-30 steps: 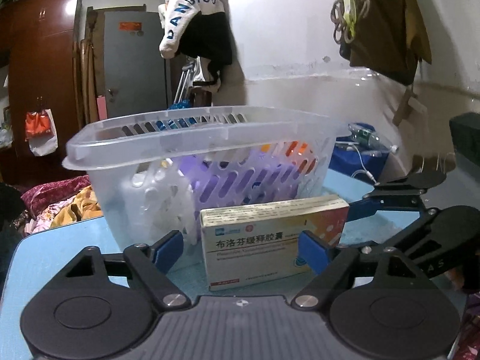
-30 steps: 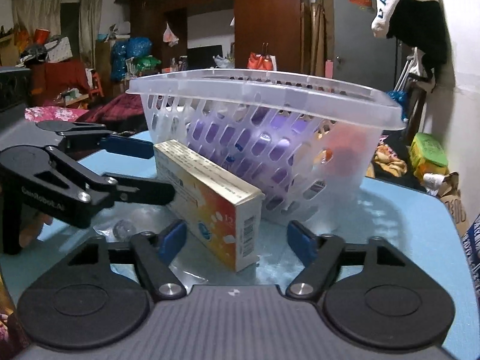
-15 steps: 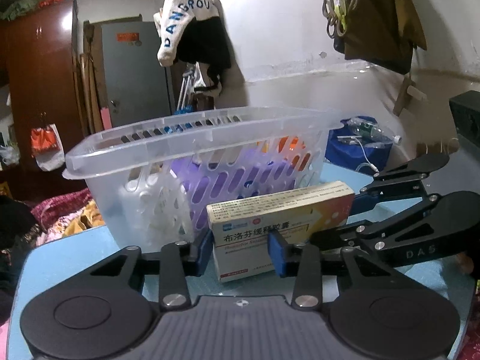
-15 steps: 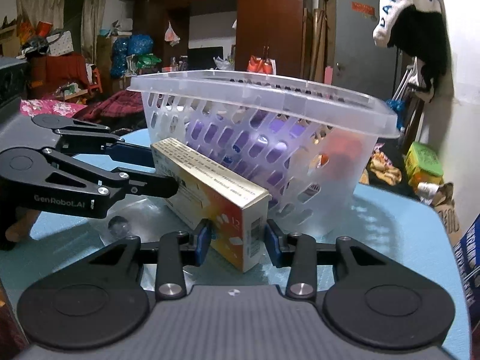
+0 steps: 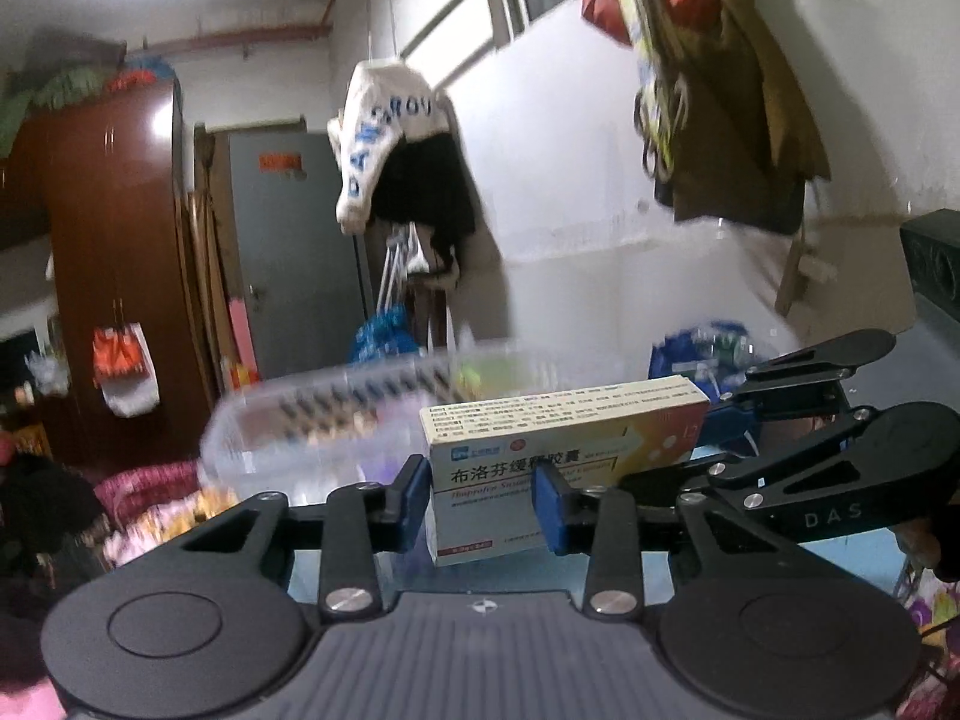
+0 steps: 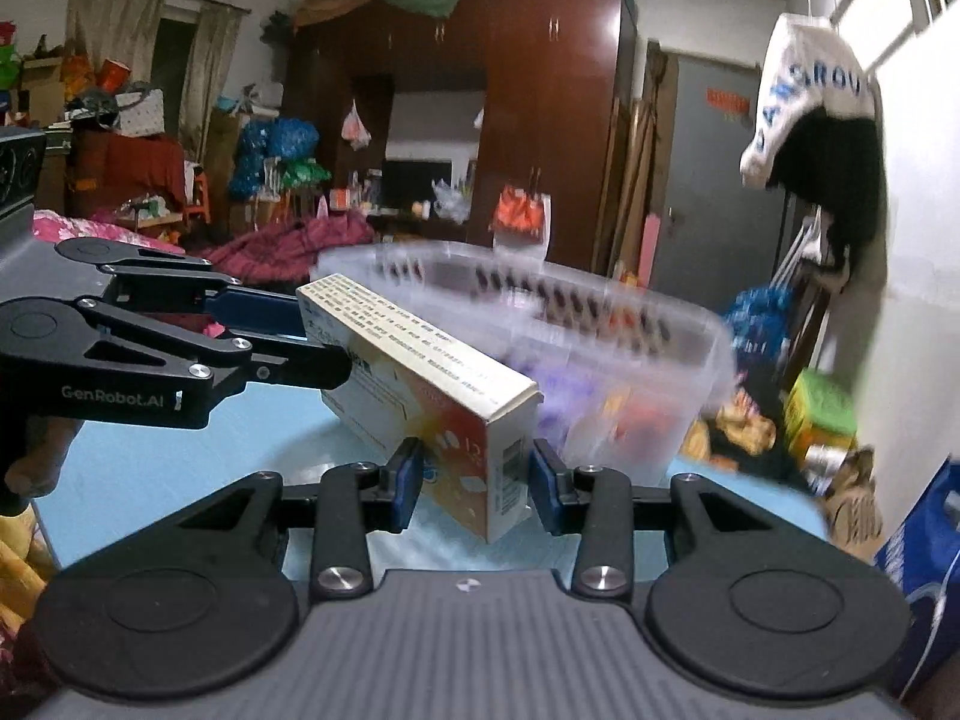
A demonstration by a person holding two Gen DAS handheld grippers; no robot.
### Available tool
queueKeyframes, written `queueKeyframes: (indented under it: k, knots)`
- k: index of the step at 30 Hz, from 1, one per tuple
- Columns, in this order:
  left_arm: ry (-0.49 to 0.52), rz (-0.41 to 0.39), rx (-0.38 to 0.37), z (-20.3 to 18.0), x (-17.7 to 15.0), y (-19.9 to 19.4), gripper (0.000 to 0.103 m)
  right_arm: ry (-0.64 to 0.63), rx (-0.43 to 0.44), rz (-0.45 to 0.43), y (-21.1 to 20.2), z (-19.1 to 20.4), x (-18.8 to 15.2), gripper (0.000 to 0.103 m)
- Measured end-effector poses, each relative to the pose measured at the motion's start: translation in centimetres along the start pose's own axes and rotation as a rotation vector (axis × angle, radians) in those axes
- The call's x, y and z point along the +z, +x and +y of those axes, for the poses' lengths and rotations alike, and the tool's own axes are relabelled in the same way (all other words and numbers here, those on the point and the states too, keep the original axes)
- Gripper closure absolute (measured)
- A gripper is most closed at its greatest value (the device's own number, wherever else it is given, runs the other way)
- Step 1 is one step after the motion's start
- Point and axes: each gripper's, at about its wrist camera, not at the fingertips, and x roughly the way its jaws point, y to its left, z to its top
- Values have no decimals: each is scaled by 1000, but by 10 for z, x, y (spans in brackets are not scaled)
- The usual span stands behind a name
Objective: Organize objects
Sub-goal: 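Grasp the white medicine box with the right gripper and lift, then carry the white medicine box with the right gripper into the basket and release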
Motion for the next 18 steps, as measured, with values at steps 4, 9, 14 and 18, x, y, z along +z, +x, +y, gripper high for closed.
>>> queueKeyframes:
  k: [4,9,14,18]
  knots:
    - [3,-36,0,5,40,6,62,-1,2,-38,-6,-15,34,61]
    - [7,-59,11,14,72,39,62,6,-33,-47,14,-40,69,61]
    - [-5,-25,30,32,75,92,62,24,-58,-5,59,-60,78,61]
    - [-20,19,61,48,60,128,62,29,-77,51,103,-65,73,61]
